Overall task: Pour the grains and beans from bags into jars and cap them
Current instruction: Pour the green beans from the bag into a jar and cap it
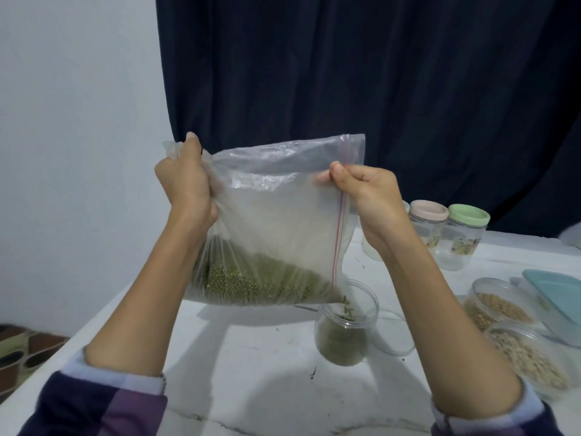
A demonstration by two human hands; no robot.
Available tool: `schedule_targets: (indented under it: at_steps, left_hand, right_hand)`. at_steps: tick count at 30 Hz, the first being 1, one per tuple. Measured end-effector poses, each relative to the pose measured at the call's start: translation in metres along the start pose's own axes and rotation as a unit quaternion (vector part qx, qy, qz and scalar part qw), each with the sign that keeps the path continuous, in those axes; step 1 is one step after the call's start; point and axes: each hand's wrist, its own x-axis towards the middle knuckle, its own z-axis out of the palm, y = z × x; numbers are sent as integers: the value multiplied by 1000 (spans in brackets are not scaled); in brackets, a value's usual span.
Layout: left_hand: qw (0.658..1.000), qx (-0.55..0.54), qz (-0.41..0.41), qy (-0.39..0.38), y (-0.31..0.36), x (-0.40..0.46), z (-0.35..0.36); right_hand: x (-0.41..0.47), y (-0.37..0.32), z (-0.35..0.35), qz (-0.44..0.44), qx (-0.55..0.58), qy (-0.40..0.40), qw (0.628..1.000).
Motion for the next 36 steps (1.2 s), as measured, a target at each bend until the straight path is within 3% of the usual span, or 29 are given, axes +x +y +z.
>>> schedule_targets:
  at_steps: [8,12,36]
  left_hand:
    - [1000,0,-4,1,0,0,-2]
    - [1000,-5,6,-4,3,-3,2]
    - [1000,-9,3,-7,4,-5,2]
  right_hand:
    - [0,2,0,5,13,-12,1000]
    - [-1,6,8,-19,23,40,999]
    - [-4,-3,-1,0,-20,-9,1000]
